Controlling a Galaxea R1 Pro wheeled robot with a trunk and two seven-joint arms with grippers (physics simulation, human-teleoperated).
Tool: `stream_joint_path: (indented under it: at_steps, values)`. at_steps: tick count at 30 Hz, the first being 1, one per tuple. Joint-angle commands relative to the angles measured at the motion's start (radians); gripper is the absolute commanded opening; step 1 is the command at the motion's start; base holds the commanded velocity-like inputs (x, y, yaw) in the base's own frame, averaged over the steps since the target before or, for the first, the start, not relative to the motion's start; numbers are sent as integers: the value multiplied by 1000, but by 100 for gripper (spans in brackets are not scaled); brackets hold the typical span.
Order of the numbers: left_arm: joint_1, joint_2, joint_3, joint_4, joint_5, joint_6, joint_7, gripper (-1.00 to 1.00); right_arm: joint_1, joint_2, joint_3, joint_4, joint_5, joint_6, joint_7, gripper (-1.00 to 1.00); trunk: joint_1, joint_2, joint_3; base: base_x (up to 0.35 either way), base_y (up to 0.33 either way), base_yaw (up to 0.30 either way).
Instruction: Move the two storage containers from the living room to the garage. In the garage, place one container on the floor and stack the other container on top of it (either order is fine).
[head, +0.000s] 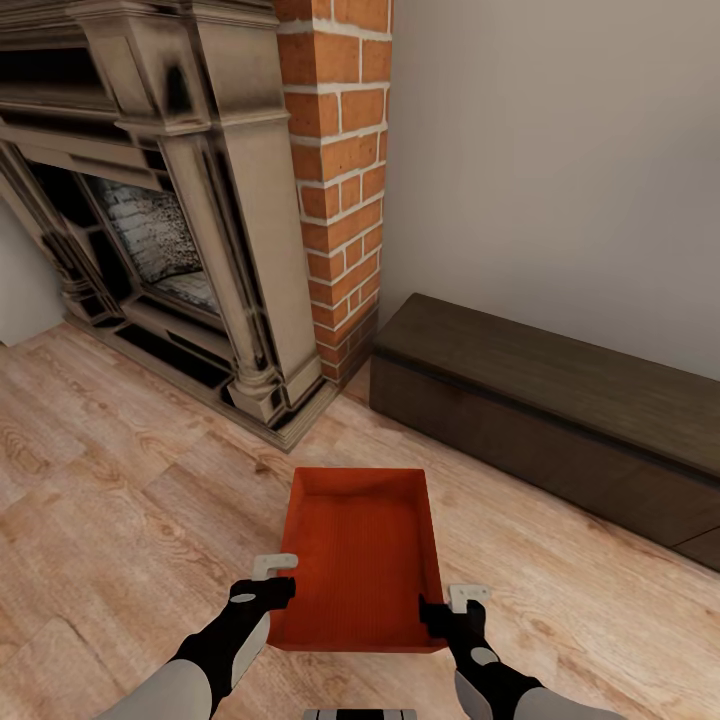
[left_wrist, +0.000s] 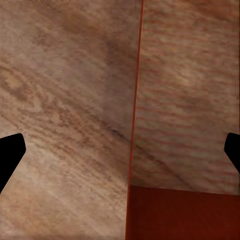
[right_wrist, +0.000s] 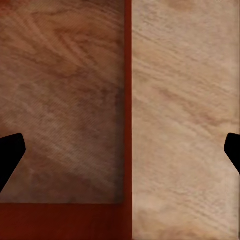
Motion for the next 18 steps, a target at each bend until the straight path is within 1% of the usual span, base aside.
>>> stream_joint_path:
  at_steps: [1, 13, 18]
  values:
    - [0, 1, -8, -2, 9, 6, 7, 100, -1, -1, 10, 1, -6, -3, -4, 100, 0, 0, -1, 0, 0, 0]
    - [0, 1, -8, -1, 8, 6, 7, 100, -1, -3, 11, 2, -5, -4, -4, 100, 0, 0, -1, 0, 0, 0]
    - [0, 1, -8, 0, 8, 6, 7, 100, -1, -3, 11, 2, -5, -4, -4, 100, 19, -35, -16, 0, 0, 0]
